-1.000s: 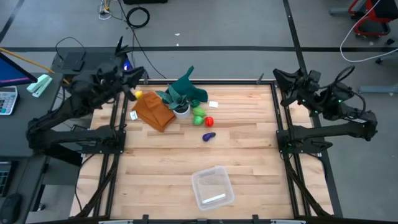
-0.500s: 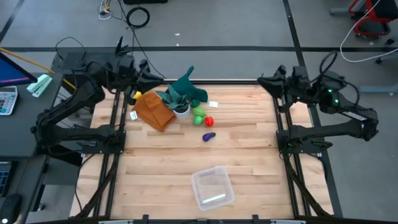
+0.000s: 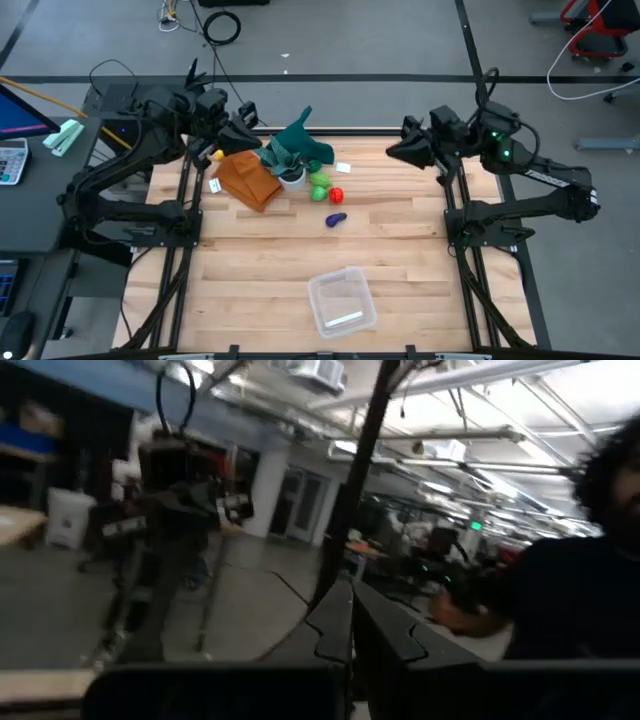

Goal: Pick and placing Produce into tupperware
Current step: Put the lemon into the transparent bin

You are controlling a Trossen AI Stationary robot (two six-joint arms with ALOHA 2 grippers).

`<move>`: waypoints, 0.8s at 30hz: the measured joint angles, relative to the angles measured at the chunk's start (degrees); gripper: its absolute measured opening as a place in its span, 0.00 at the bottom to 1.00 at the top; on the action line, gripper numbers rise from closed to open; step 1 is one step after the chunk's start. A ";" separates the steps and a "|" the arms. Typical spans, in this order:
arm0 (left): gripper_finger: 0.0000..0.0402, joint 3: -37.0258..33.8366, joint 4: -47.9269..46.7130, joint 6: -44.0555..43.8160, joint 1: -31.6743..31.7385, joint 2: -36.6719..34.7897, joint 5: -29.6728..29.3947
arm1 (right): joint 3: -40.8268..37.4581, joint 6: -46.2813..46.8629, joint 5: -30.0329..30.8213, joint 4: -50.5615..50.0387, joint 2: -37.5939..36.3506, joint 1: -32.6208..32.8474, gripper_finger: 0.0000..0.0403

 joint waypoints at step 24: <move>0.05 -0.02 -35.07 20.52 10.65 0.01 -37.51 | 0.00 -10.86 16.82 -6.43 9.81 -9.44 0.05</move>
